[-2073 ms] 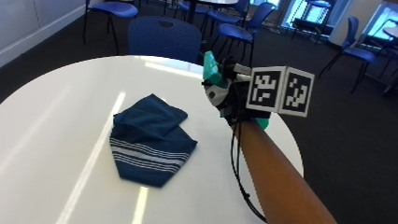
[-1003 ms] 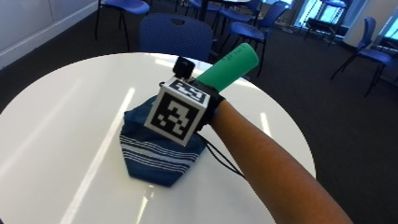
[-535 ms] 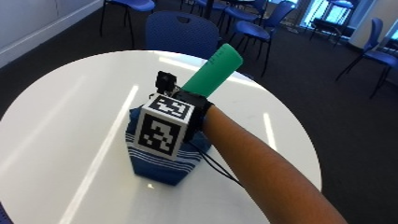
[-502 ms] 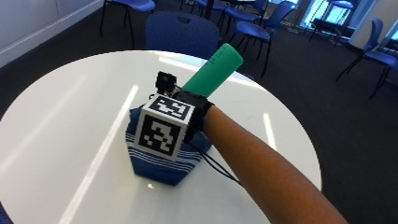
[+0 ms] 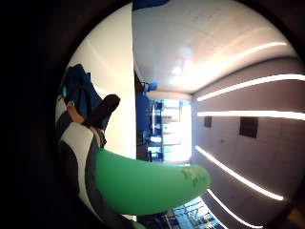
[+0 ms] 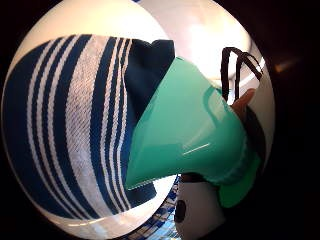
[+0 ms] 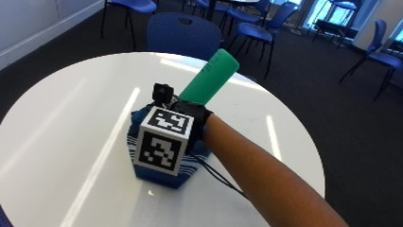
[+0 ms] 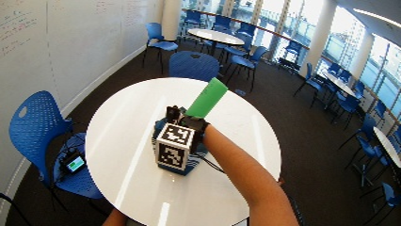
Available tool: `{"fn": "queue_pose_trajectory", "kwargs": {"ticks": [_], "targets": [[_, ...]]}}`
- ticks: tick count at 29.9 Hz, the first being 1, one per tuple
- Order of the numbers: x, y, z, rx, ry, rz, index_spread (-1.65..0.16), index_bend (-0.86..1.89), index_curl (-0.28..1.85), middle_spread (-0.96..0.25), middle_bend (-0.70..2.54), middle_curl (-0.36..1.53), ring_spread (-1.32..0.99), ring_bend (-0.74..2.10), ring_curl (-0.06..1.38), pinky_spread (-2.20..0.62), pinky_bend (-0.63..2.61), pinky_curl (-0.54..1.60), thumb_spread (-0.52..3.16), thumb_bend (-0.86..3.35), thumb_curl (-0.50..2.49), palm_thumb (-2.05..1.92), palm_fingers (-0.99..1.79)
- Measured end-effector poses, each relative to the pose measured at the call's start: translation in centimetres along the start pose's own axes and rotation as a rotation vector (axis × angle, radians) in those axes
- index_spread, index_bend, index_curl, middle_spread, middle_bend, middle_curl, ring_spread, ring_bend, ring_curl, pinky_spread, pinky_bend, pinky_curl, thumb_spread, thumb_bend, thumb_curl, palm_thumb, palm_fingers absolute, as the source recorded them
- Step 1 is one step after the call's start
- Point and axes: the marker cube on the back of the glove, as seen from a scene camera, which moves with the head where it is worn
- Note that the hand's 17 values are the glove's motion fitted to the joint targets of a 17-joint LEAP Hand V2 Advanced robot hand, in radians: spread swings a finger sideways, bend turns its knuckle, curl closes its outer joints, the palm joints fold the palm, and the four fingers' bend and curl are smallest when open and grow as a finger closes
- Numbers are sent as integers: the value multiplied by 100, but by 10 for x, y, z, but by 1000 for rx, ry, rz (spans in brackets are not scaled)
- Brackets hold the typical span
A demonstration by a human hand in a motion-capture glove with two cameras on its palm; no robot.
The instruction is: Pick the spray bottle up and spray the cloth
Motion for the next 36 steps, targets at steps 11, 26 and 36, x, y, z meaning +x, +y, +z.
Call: {"fn": "queue_pose_trajectory", "kwargs": {"ticks": [11,26,36], "targets": [[22,-16,-16,55,-119,153,-29,26,53,-15,47,49,-20,57,44,-23,43,37,37,-4,78,89,135],[93,-46,-61,425,-906,788,-29,25,53,-15,47,49,-20,56,44,-24,44,38,37,-4,78,89,135],[110,-66,-52,681,-1551,1121,-28,25,52,-14,46,49,-19,57,44,-24,45,38,37,-3,78,90,136]]}}
